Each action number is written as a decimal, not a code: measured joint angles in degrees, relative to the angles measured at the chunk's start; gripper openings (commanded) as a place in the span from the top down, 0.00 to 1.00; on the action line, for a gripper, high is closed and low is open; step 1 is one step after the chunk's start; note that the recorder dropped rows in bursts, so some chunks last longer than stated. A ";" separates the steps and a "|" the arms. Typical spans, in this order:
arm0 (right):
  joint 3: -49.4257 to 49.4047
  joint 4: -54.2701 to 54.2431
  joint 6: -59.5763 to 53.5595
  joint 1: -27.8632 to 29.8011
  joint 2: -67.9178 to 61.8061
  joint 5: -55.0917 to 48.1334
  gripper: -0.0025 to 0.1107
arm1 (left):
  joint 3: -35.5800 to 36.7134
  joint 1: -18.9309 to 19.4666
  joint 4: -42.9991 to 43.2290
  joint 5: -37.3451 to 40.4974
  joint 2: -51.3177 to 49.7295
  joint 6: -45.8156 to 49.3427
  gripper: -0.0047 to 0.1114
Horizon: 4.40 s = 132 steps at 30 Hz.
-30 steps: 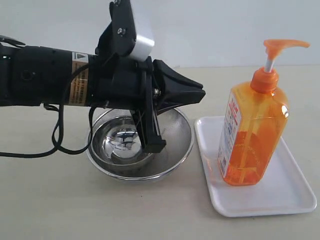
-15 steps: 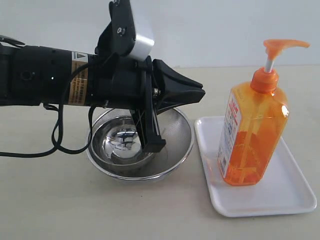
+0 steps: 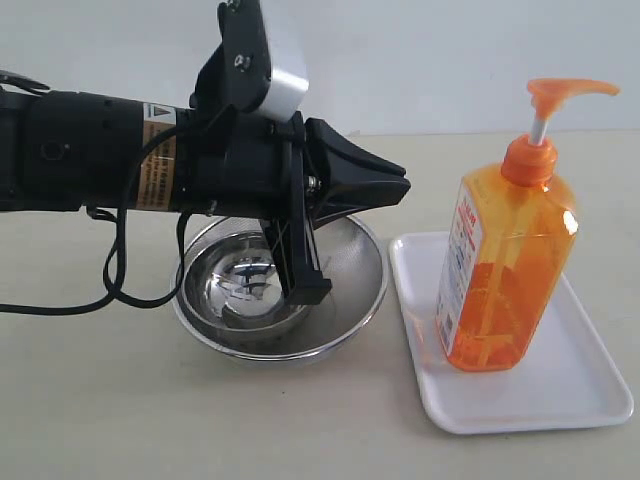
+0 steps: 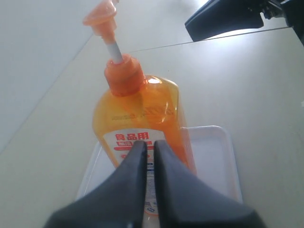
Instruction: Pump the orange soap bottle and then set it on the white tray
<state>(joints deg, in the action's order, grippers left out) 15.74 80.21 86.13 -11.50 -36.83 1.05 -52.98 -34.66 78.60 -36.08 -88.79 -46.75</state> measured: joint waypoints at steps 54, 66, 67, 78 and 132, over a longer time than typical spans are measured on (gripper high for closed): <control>-4.22 -1.41 0.40 0.65 19.18 -9.07 0.98 | 0.00 0.00 0.00 0.00 0.00 0.00 0.92; -15.44 -1.94 0.28 0.78 33.81 -7.70 0.98 | 0.00 0.00 0.00 0.00 0.00 0.00 0.92; -15.44 -2.35 1.11 0.78 33.89 -7.61 0.98 | 0.00 0.00 0.00 0.00 0.00 0.00 0.92; -15.53 -11.27 -3.13 0.78 33.89 -5.79 0.98 | 0.00 0.00 0.00 0.00 0.00 0.00 0.92; -15.79 -82.71 -88.51 8.65 36.35 -20.78 0.98 | 0.00 0.00 0.00 0.00 0.00 0.00 0.92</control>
<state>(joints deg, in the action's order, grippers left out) -0.05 -2.50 -2.38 -2.84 -0.48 -19.73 -52.98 -34.66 78.60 -36.08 -88.79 -46.75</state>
